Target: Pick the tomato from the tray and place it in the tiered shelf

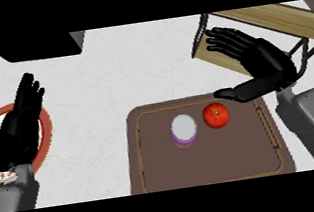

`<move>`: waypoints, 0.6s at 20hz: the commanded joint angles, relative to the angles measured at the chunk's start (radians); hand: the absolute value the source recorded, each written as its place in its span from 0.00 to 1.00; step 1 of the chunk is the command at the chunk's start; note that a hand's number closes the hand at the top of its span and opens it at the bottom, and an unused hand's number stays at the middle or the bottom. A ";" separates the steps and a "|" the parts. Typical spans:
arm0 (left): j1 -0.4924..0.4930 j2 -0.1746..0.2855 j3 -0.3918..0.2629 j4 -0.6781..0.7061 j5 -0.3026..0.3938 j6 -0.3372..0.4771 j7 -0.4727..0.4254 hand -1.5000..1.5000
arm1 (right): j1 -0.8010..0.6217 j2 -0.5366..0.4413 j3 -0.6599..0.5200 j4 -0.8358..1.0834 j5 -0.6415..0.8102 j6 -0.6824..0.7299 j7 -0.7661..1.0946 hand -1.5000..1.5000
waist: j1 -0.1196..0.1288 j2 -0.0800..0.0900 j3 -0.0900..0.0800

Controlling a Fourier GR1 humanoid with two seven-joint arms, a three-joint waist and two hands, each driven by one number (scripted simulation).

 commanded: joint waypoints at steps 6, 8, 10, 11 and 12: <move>0.075 -0.011 -0.011 -0.061 -0.022 0.018 0.006 0.50 | -0.119 -0.289 0.086 -0.142 0.094 0.318 0.150 0.00 | -0.011 -0.009 -0.002; 0.080 -0.006 -0.001 -0.059 -0.003 -0.006 -0.010 0.50 | -0.155 -0.306 0.136 -0.210 0.146 0.316 0.223 0.00 | -0.012 -0.011 -0.004; 0.066 -0.029 -0.008 -0.050 -0.007 0.010 -0.012 0.50 | -0.209 -0.346 0.176 -0.259 0.253 0.308 0.264 0.00 | -0.014 -0.011 -0.005; 0.036 -0.014 0.003 -0.039 -0.015 0.022 0.026 0.50 | -0.199 -0.363 0.203 -0.286 0.320 0.305 0.262 0.00 | -0.024 -0.010 -0.003; 0.076 0.000 0.009 -0.045 0.002 -0.019 -0.021 0.50 | -0.244 -0.368 0.217 -0.297 0.356 0.302 0.300 0.00 | -0.008 -0.010 -0.005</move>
